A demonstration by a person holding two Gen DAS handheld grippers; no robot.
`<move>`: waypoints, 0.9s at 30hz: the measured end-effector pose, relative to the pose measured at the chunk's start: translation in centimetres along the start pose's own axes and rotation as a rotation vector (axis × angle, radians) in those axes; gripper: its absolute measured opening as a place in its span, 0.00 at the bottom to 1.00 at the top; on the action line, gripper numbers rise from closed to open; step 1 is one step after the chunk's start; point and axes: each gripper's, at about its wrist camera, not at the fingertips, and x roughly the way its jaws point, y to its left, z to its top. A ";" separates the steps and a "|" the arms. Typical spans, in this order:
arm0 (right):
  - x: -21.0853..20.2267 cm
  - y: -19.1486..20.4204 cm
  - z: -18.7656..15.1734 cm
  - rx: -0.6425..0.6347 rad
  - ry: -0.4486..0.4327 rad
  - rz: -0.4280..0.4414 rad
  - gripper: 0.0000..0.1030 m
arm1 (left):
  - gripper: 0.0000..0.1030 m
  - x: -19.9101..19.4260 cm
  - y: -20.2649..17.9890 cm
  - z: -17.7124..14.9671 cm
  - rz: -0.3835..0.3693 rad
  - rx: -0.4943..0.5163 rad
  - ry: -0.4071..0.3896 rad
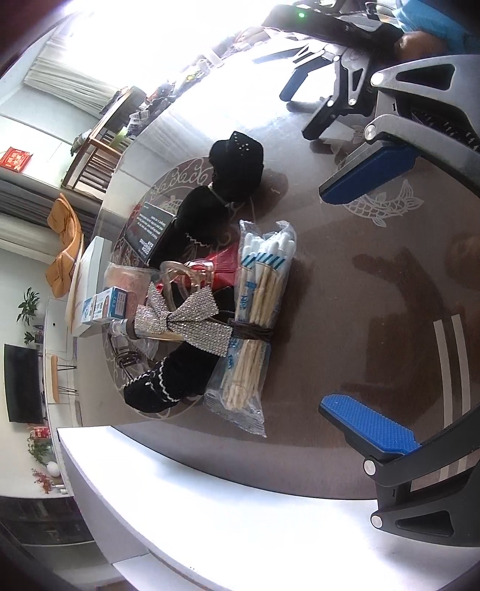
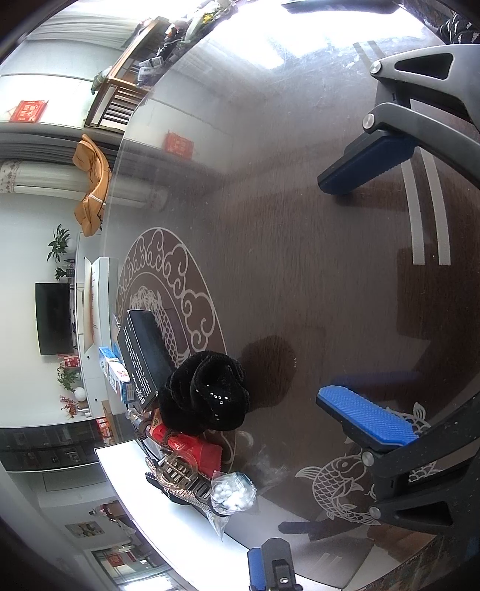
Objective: Organize objects
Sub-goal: 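Move the left tool toward the bagged cotton swab bundle and grasp it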
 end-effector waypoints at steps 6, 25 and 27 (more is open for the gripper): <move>0.0 0.0 0.0 0.000 -0.001 -0.001 1.00 | 1.00 0.4 -1.4 3.8 0.022 -0.005 -0.075; 0.0 -0.1 0.0 0.001 -0.003 0.001 1.00 | 1.00 1.8 -1.0 2.0 0.241 0.074 -0.012; 0.0 -0.1 0.0 0.001 -0.003 0.001 1.00 | 1.00 1.4 -0.9 1.9 0.239 0.071 -0.015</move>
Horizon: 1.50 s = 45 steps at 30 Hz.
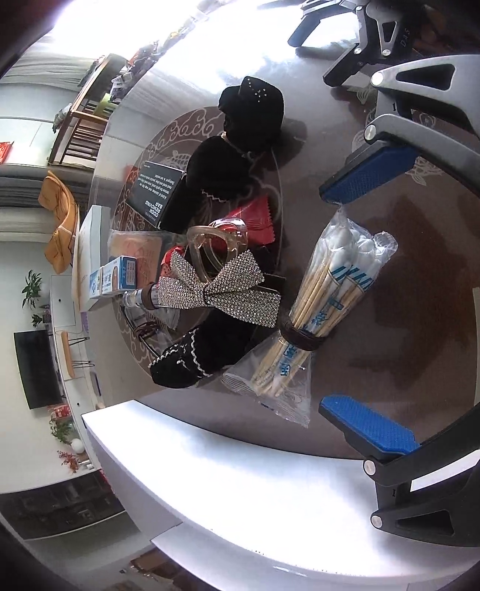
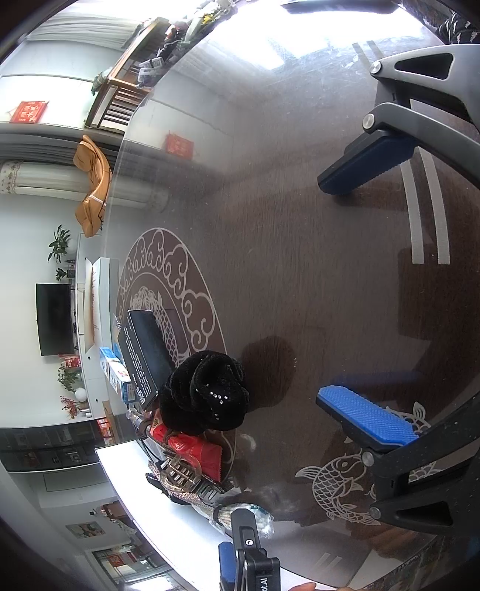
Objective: Organize objects
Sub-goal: 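Move the left tool toward the bagged cotton swab bundle and grasp it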
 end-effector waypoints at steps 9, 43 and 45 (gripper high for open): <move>0.0 0.0 0.0 0.000 0.000 0.000 1.00 | 1.00 -2.3 0.3 0.1 -0.064 -0.042 -0.024; 0.1 0.0 0.0 0.001 -0.002 0.002 1.00 | 1.00 1.4 0.3 -0.9 -0.120 -0.043 0.069; 0.1 0.0 0.0 0.001 -0.002 0.002 1.00 | 1.00 1.8 -0.1 -0.6 -0.128 -0.028 0.064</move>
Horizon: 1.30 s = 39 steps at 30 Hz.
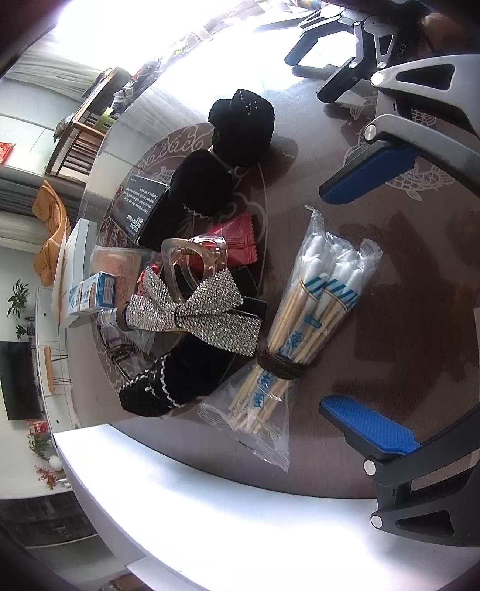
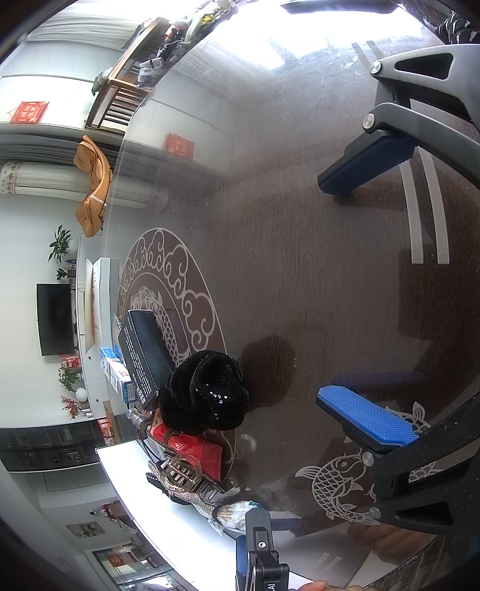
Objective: Organize objects
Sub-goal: 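Move the left tool toward the bagged cotton swab bundle and grasp it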
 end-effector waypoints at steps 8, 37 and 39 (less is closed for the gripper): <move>0.0 0.0 0.0 0.000 0.000 0.000 1.00 | 1.00 1.4 0.5 0.9 0.027 0.000 0.019; 0.1 0.0 0.0 -0.001 0.001 0.001 1.00 | 0.83 1.7 1.1 1.2 0.116 -0.011 0.019; 0.1 0.0 0.0 -0.001 0.001 0.002 1.00 | 0.62 0.8 0.6 0.8 0.105 0.025 -0.009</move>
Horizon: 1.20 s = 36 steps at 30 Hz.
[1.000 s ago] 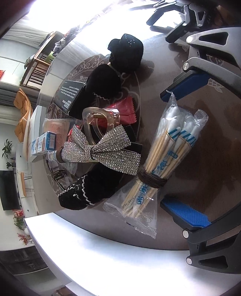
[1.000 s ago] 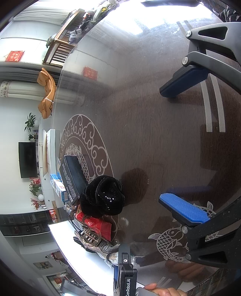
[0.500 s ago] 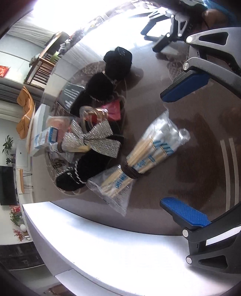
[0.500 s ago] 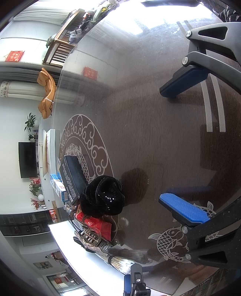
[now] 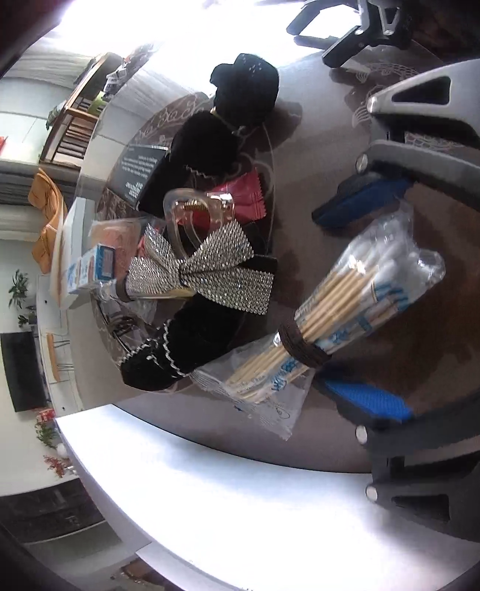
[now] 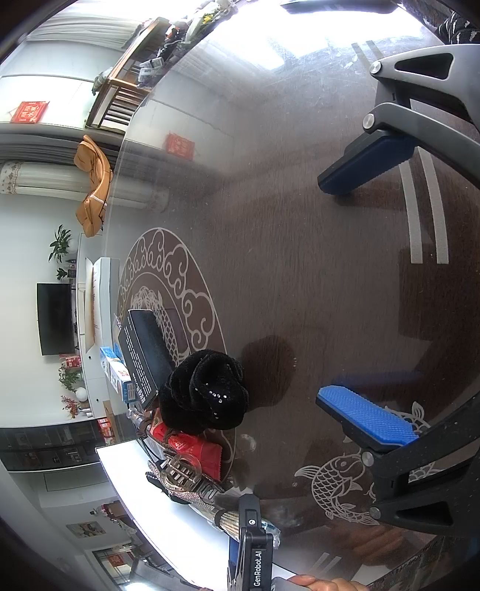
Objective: Organize objects
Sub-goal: 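Move the left tool toward the bagged cotton swab bundle and grasp it, then carry the swab bundle to the white box with left tool while right carries a black hat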
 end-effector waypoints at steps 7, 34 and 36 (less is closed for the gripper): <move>0.0 -0.7 1.6 -0.019 0.106 0.110 1.00 | 0.31 -2.3 1.1 -2.2 -0.058 -0.021 -0.009; -3.3 9.1 17.1 -0.164 0.240 0.405 0.29 | 0.30 -13.9 7.2 -2.4 -0.255 -0.168 -0.236; -5.9 12.9 18.5 -0.175 0.191 0.510 0.29 | 0.30 -15.7 10.5 -2.3 -0.187 -0.205 -0.270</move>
